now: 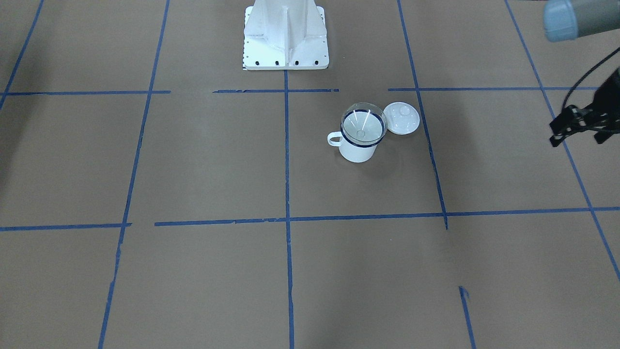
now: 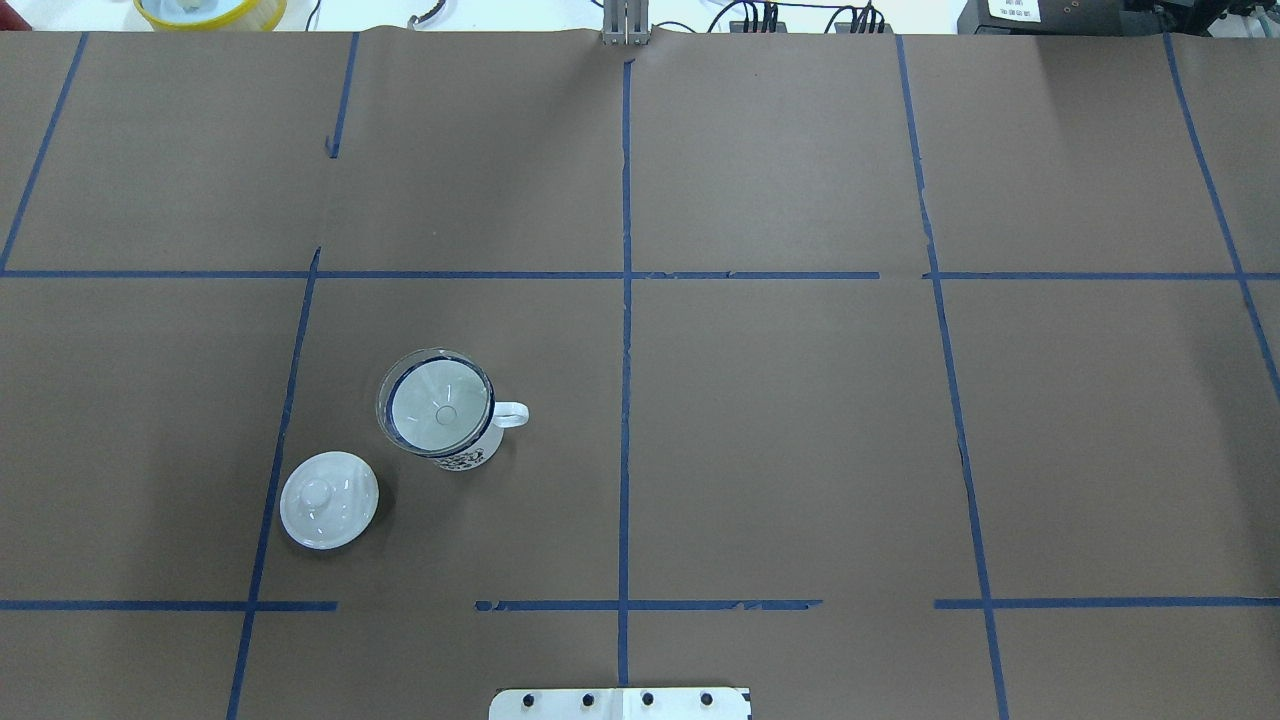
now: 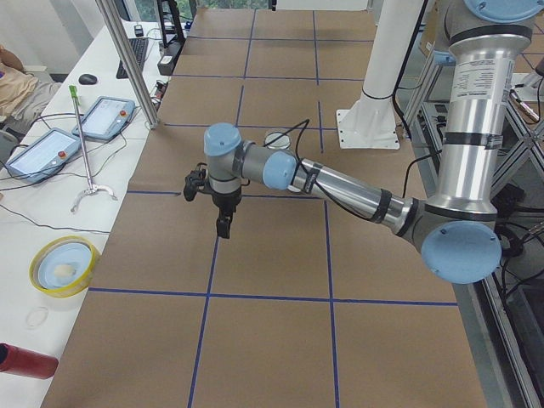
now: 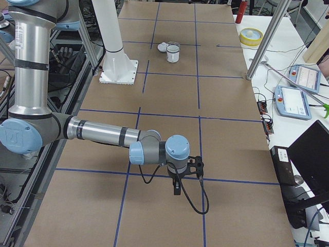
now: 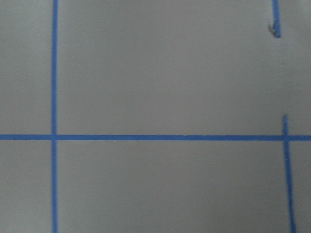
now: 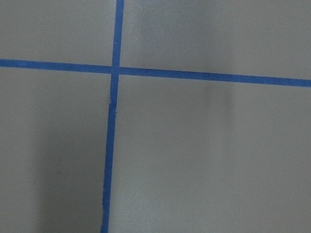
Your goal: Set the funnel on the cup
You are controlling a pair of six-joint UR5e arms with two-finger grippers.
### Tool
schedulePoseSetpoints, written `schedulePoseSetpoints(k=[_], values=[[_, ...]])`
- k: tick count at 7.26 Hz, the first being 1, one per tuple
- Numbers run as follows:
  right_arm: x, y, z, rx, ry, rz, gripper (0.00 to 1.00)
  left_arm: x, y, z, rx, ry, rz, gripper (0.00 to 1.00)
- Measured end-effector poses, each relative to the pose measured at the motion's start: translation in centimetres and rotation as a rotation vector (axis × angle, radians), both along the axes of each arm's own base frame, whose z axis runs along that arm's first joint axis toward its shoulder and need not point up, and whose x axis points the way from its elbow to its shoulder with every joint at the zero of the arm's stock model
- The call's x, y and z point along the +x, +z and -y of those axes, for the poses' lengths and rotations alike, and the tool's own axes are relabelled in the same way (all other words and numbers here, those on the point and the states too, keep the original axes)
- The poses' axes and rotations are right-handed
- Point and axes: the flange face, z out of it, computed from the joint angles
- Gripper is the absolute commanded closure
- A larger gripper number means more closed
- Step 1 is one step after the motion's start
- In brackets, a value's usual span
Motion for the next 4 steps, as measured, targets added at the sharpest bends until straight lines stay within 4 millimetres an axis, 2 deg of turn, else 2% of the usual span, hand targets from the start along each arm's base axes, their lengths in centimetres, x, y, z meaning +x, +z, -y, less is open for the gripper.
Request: schedulePoseSetpoints(k=[1,2,3,4], values=[[0.0,0.0,0.0,0.0,0.0,-0.001,0.0,-3.2,5.3,-1.8,0.008,0.041,-0.028,0.0],[0.0,0.0,0.0,0.0,0.0,-0.001,0.0,-5.0,9.1,-3.9,0.02,0.069,-0.066,0.0],[0.0,0.0,0.0,0.0,0.0,0.0,0.0,-5.7,11.0,-5.3,0.029,0.08,-0.086,0.0],[0.0,0.0,0.0,0.0,0.0,0.0,0.0,-6.0,11.5,-5.9,0.035,0.083,-0.092,0.0]])
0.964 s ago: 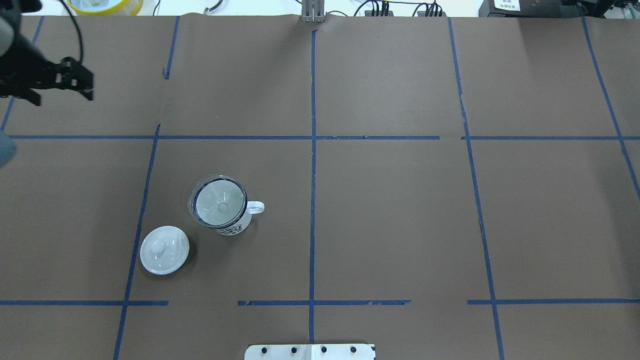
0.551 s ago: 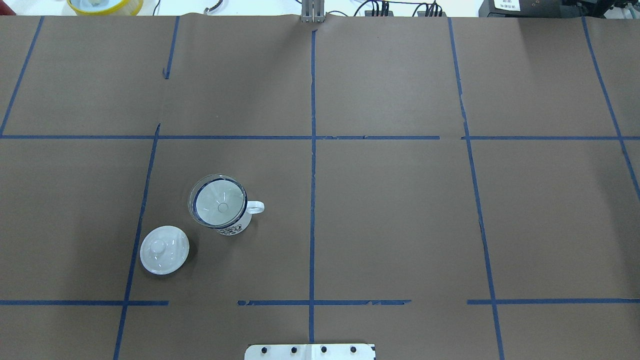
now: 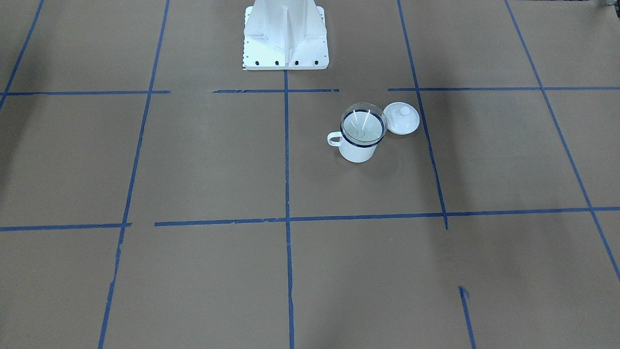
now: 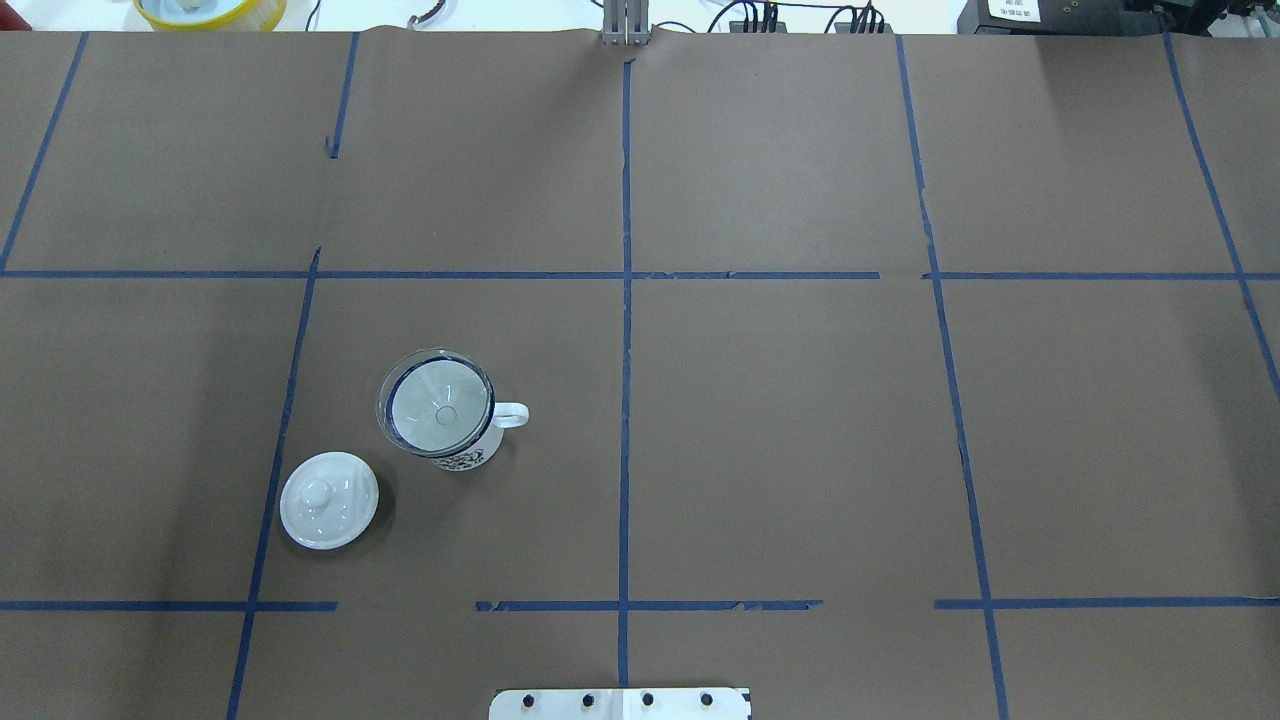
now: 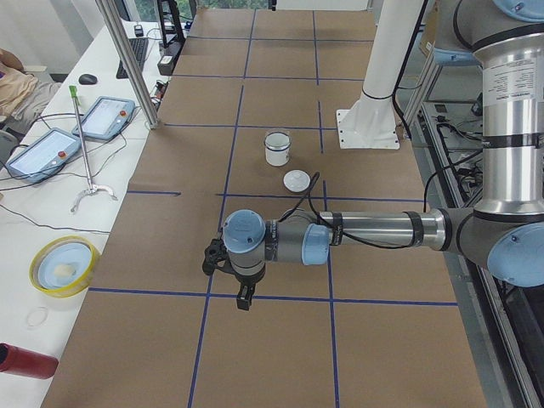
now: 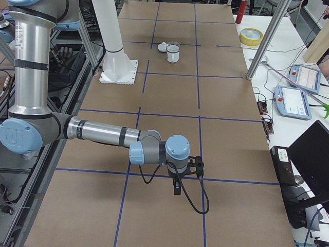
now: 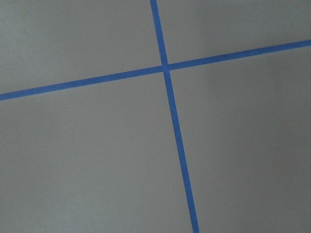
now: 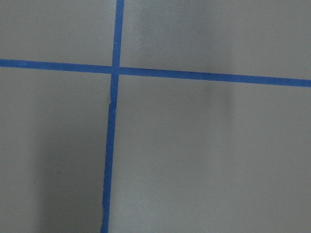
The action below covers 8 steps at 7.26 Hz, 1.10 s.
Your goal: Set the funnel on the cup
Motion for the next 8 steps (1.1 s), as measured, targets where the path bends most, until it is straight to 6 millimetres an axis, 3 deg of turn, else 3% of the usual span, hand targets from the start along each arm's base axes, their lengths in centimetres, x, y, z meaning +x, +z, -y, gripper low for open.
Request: schedulePoseSetpoints(k=[4,8], values=[[0.0,0.0,0.0,0.0,0.0,0.0,0.0,-0.6,-0.4,-1.5,0.009,-0.01,0.002,0.0],[0.0,0.0,0.0,0.0,0.0,0.0,0.0,-3.1,-2.7,-1.6,-0.028,-0.125,0.073,0.0]])
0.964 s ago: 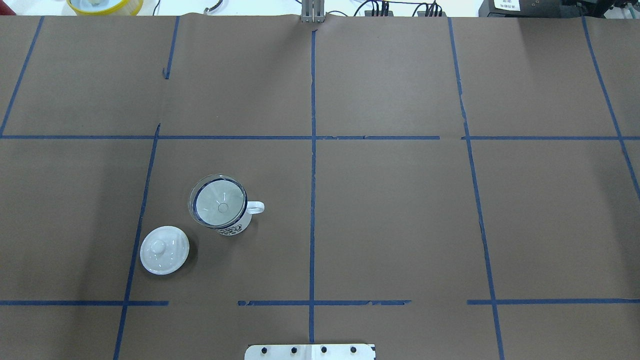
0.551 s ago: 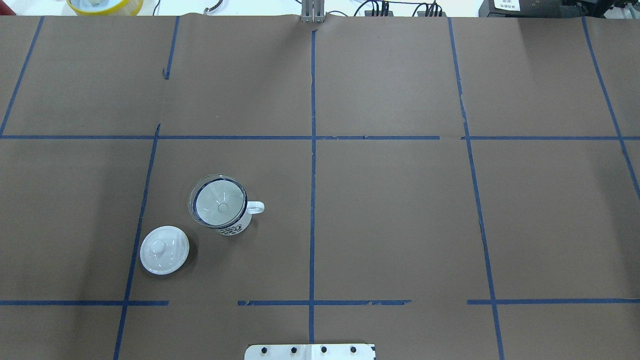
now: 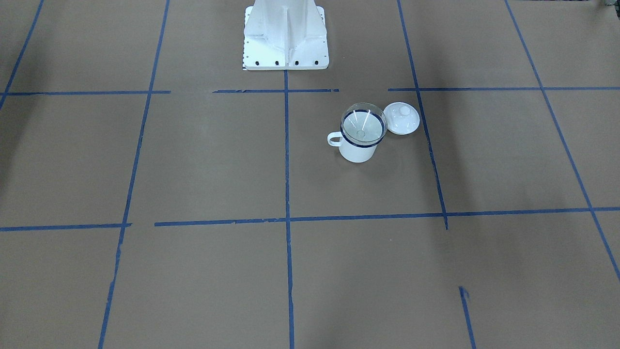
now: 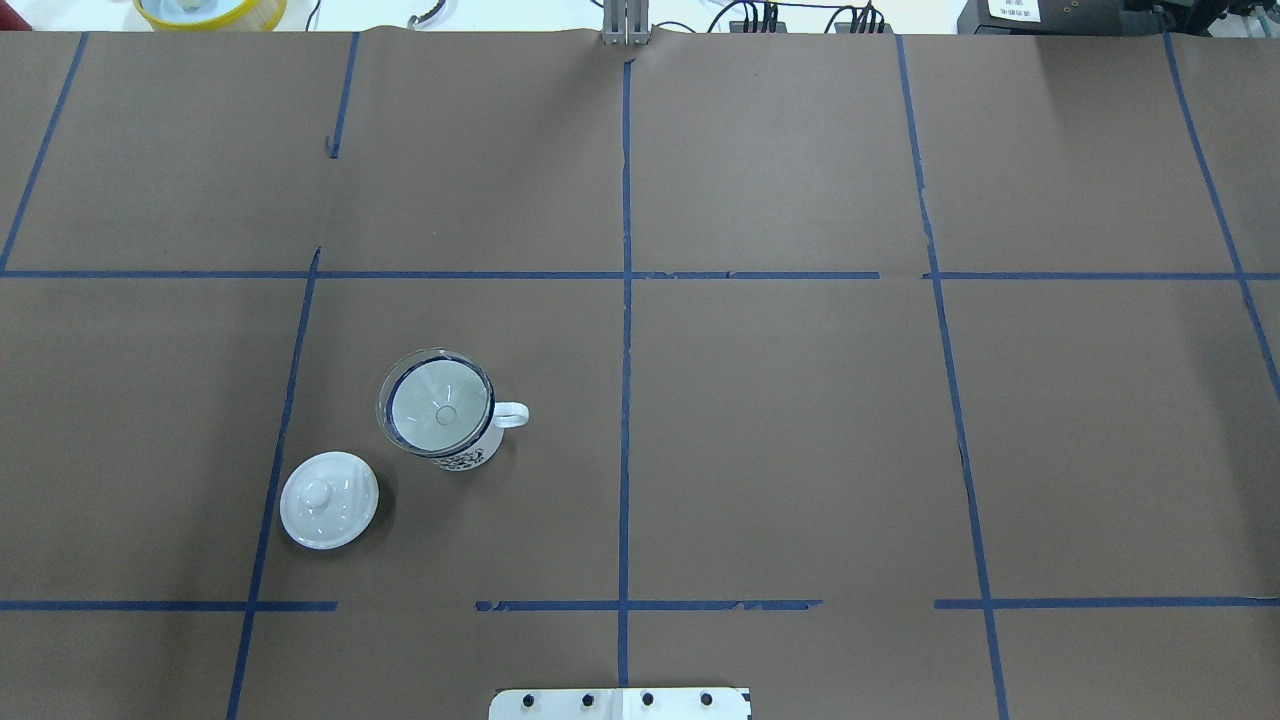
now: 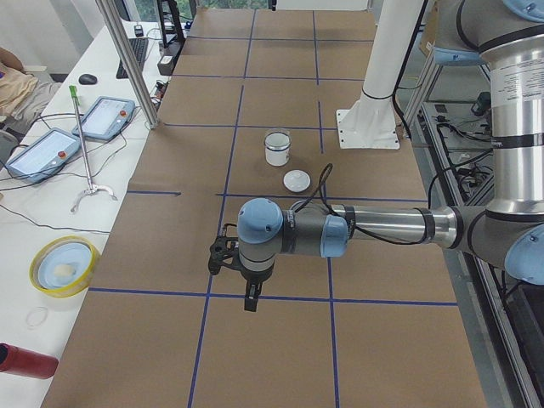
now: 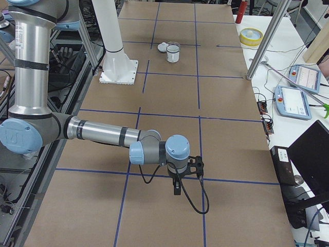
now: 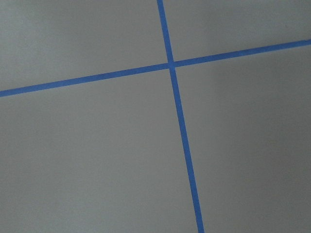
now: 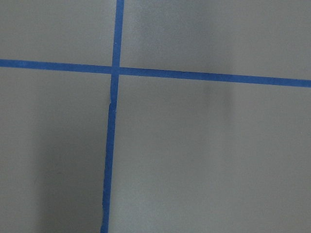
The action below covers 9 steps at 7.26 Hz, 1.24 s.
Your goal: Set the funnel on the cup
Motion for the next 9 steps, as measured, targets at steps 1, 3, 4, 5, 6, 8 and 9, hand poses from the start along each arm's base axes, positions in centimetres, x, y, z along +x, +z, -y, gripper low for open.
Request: schedulePoseSetpoints(k=[1,3,4,5,6,8,9], values=[[0.0,0.0,0.0,0.0,0.0,0.0,0.0,-0.1,-0.4,0.6,0.007,-0.017,0.009,0.0],[0.0,0.0,0.0,0.0,0.0,-0.001,0.0,-0.2,-1.6,2.1,0.04,-0.024,0.012,0.0],[0.0,0.0,0.0,0.0,0.0,-0.001,0.0,-0.2,-1.3,2.3,0.034,-0.024,0.012,0.0],[0.0,0.0,0.0,0.0,0.0,0.0,0.0,-0.2,-0.6,2.4,0.017,-0.024,0.01,0.0],[0.0,0.0,0.0,0.0,0.0,0.0,0.0,-0.1,-0.4,2.4,0.002,-0.026,-0.005,0.0],[0.0,0.0,0.0,0.0,0.0,0.0,0.0,0.2,-0.4,2.3,-0.021,-0.025,-0.041,0.0],[0.0,0.0,0.0,0.0,0.0,-0.001,0.0,0.2,-0.2,2.3,-0.033,-0.024,-0.046,0.0]])
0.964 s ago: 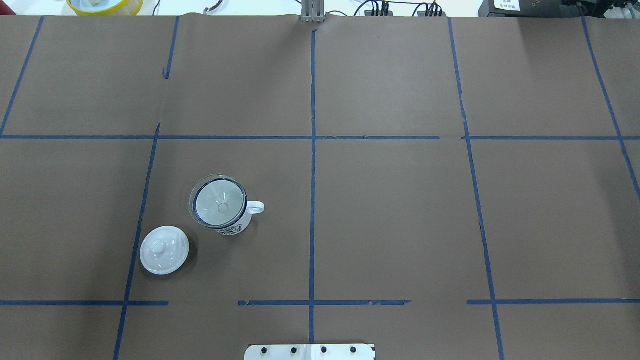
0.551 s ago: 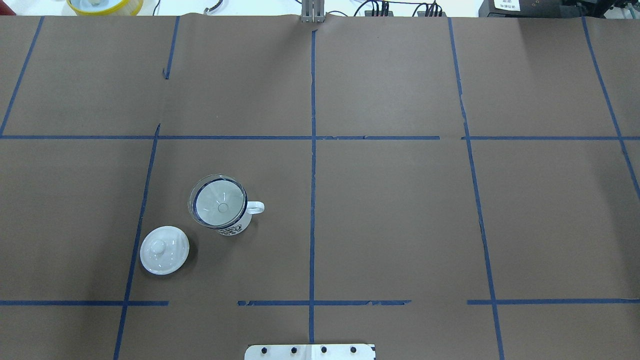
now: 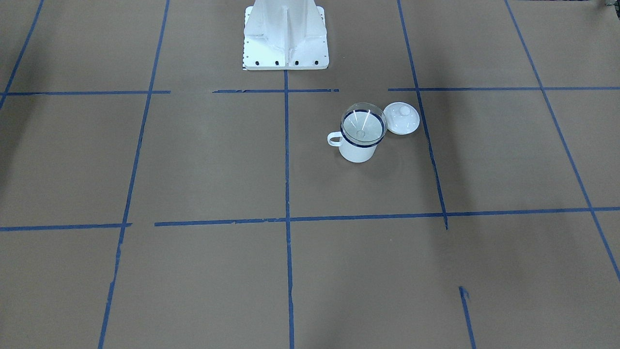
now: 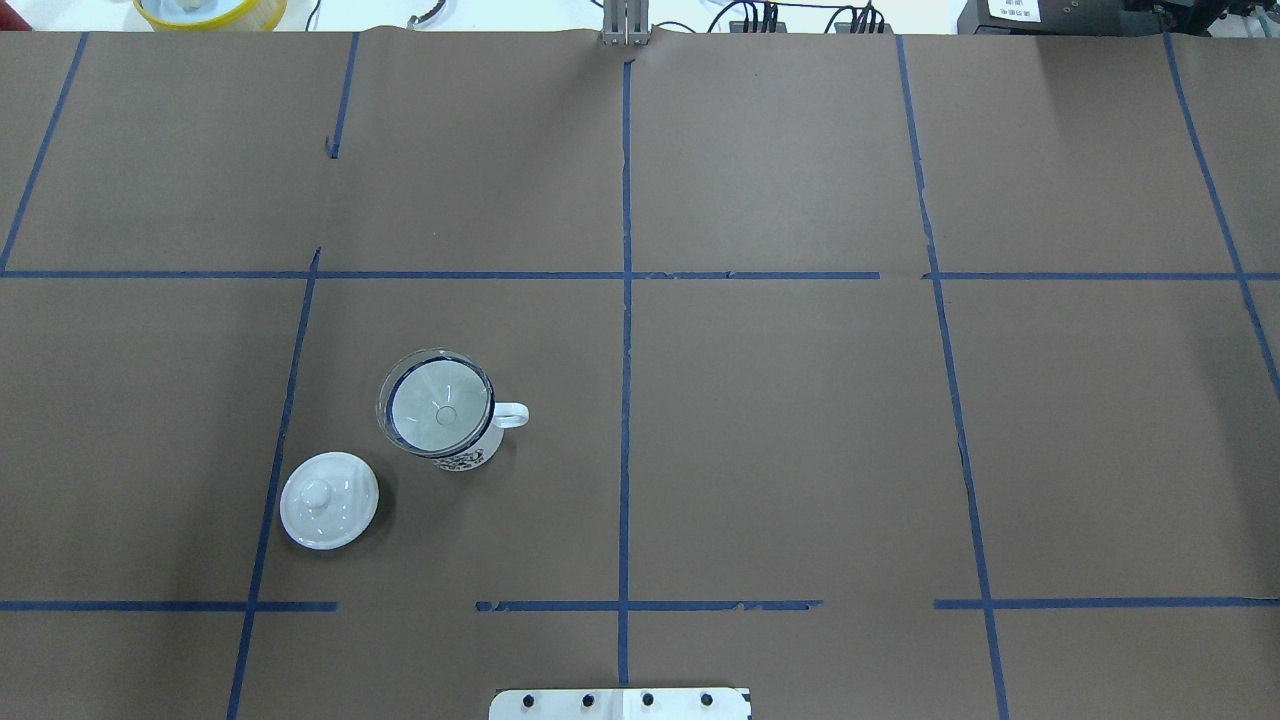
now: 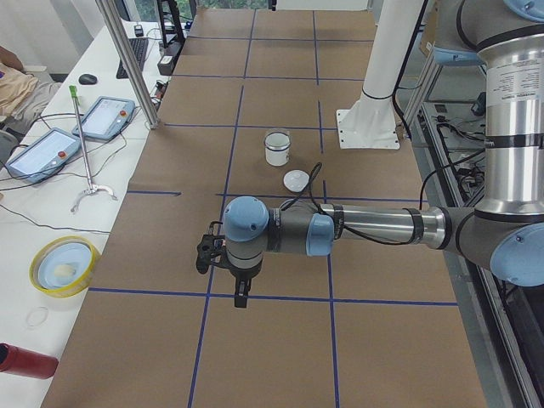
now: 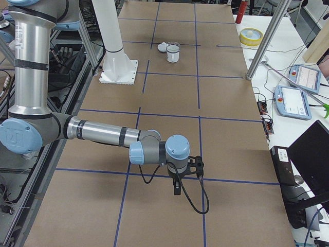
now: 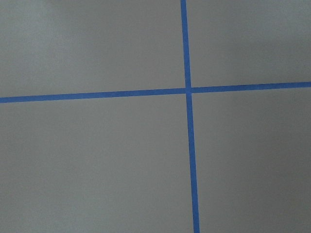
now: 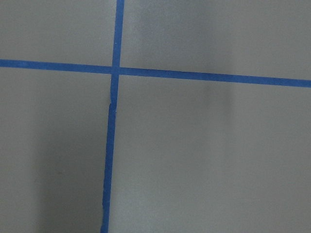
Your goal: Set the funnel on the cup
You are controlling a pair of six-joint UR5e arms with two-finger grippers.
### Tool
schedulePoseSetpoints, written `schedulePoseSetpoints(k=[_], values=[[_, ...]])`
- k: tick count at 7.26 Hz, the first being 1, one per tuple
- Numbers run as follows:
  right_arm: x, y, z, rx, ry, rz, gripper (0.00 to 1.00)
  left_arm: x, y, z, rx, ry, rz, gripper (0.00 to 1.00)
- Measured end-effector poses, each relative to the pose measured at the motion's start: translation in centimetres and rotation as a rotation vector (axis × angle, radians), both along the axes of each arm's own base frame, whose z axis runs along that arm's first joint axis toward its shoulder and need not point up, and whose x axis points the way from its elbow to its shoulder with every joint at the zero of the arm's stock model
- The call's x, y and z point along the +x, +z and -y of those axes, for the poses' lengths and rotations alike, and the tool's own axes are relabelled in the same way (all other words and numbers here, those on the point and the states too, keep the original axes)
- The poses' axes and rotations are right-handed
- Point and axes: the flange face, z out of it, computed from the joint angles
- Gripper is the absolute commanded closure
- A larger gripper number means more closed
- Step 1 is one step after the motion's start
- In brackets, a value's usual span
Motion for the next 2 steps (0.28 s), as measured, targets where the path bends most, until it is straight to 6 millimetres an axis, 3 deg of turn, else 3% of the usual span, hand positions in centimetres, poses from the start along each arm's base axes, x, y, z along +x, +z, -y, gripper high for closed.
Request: schedulePoseSetpoints(k=[2], values=[[0.0,0.01,0.0,0.0,0.0,0.0,0.0,0.02,0.06,-0.05,-0.015,0.002,-0.003,0.0]])
